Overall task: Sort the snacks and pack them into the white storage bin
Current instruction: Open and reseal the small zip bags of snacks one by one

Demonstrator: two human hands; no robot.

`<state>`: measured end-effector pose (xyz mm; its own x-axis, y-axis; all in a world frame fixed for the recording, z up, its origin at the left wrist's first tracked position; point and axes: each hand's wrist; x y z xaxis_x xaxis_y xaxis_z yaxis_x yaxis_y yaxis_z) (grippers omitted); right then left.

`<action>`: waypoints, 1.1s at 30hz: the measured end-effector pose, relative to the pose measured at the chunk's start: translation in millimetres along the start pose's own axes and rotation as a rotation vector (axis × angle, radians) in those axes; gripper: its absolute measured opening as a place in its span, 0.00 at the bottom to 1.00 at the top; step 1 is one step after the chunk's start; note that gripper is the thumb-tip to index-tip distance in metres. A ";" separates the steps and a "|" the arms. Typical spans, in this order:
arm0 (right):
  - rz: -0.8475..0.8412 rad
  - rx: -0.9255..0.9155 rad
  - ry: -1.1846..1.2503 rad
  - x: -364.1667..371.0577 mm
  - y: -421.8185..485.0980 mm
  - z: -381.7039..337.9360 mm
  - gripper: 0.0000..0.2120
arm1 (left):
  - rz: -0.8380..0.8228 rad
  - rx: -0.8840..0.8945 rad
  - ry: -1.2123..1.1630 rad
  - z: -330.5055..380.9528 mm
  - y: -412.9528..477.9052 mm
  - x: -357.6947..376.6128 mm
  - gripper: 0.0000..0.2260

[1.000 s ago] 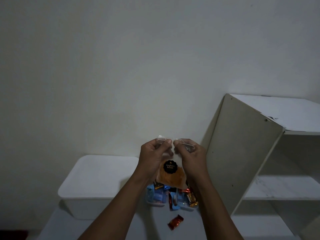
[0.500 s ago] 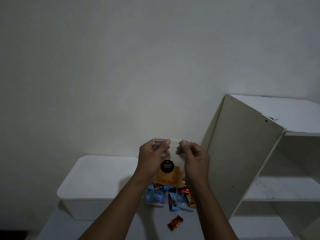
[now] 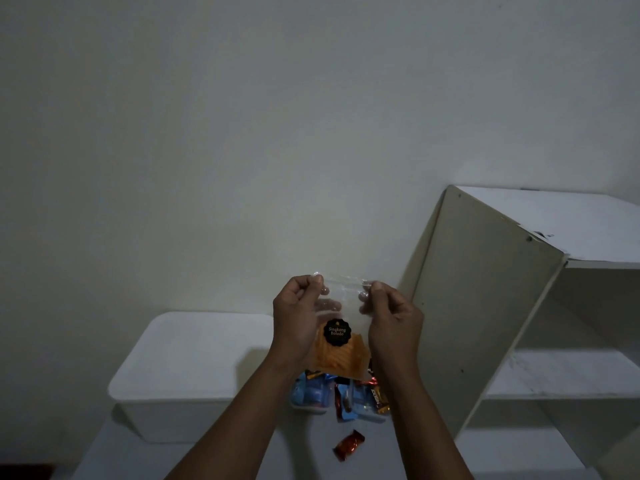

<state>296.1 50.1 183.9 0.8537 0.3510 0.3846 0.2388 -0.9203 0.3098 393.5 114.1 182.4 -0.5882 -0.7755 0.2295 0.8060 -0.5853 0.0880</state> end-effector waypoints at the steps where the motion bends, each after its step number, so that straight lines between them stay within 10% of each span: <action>1: -0.010 0.016 0.005 -0.1 0.7 0.2 0.10 | 0.008 -0.014 -0.001 -0.9 0.0 0.1 0.07; 8: -0.179 0.167 -0.045 -7.9 0.2 2.0 0.06 | -0.067 -0.030 0.173 -5.9 3.5 -7.5 0.07; 12: -0.111 0.098 -0.064 -6.6 -0.9 9.7 0.06 | 0.283 -0.026 0.422 -15.5 1.9 -4.8 0.12; 21: -0.457 0.132 -0.197 -17.6 -2.1 16.4 0.04 | -0.035 -0.181 0.133 -8.4 -9.0 -3.6 0.07; 33: -0.281 0.398 -0.103 -20.4 -0.3 18.5 0.10 | -0.154 -0.194 0.373 -15.1 -12.0 -7.7 0.04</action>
<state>287.2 40.0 159.9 0.7678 0.5942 0.2395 0.6070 -0.7943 0.0249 387.4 123.5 165.0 -0.7122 -0.6877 -0.1407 0.7012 -0.7063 -0.0974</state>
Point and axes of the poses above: each hand's wrist, its own y-axis towards the middle knuckle, its own x-axis out of the palm, z = x × y, and after that the axes turned 14 degrees about y, right-handed
